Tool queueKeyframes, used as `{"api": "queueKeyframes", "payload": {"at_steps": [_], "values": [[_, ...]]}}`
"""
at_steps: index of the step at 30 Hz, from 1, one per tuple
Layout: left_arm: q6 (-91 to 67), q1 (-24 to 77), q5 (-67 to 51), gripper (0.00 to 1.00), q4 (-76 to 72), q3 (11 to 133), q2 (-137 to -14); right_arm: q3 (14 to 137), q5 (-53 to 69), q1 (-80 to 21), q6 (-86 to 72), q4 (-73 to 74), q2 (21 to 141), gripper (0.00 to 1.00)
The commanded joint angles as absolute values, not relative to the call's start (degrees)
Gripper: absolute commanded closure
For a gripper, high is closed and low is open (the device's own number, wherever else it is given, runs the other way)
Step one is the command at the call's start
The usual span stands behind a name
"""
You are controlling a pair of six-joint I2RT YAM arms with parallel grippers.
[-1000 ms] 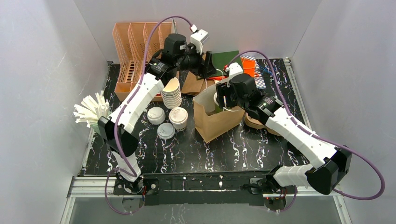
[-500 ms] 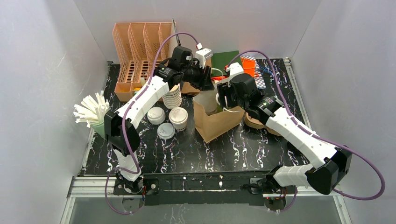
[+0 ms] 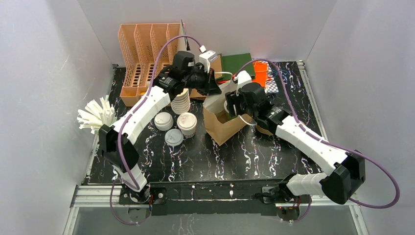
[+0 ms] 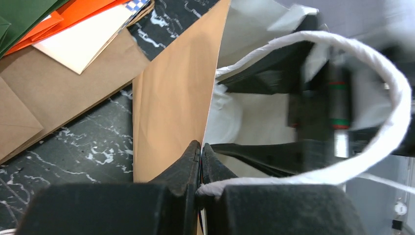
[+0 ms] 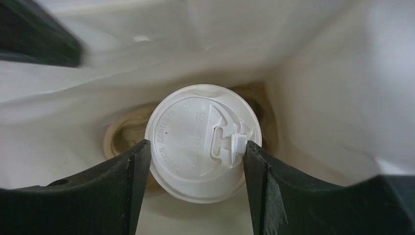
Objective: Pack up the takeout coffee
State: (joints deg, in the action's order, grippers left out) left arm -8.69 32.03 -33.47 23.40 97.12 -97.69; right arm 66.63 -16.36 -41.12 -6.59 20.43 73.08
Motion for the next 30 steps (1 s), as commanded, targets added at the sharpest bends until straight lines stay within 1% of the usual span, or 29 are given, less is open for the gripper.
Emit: {"api": "queueKeyframes", "payload": {"at_steps": [1, 6, 11, 19, 23, 26, 30], "values": [[-17.03, 31.9, -36.79, 1.0, 11.78, 91.58, -89.79, 61.78, -13.61, -40.7, -6.14, 12.39, 70.03, 0.93], [-19.16, 31.99, -35.91, 1.0, 5.51, 88.36, -87.02, 55.8, -14.34, -40.78, -7.23, 8.85, 66.66, 0.93], [-20.62, 32.65, -36.65, 1.0, 4.49, 87.82, -86.74, 51.96, -16.65, -40.71, -7.29, 5.02, 65.01, 0.93], [-22.1, 35.52, -36.48, 1.0, 3.17, 83.78, -85.98, 49.39, -21.47, -40.74, -7.56, -1.96, 64.18, 0.92], [-20.22, 36.5, -35.38, 1.0, 3.65, 80.93, -84.26, 49.94, -17.2, -40.61, -10.28, -1.71, 62.77, 0.92], [-17.94, 36.73, -33.86, 1.0, 4.12, 78.5, -82.7, 51.66, -12.8, -40.61, -14.11, 2.84, 61.93, 0.93], [-16.96, 36.9, -32.55, 1.0, 4.35, 75.54, -81.46, 53.3, -8.87, -40.68, -15.45, 8.67, 60.99, 0.94]]}}
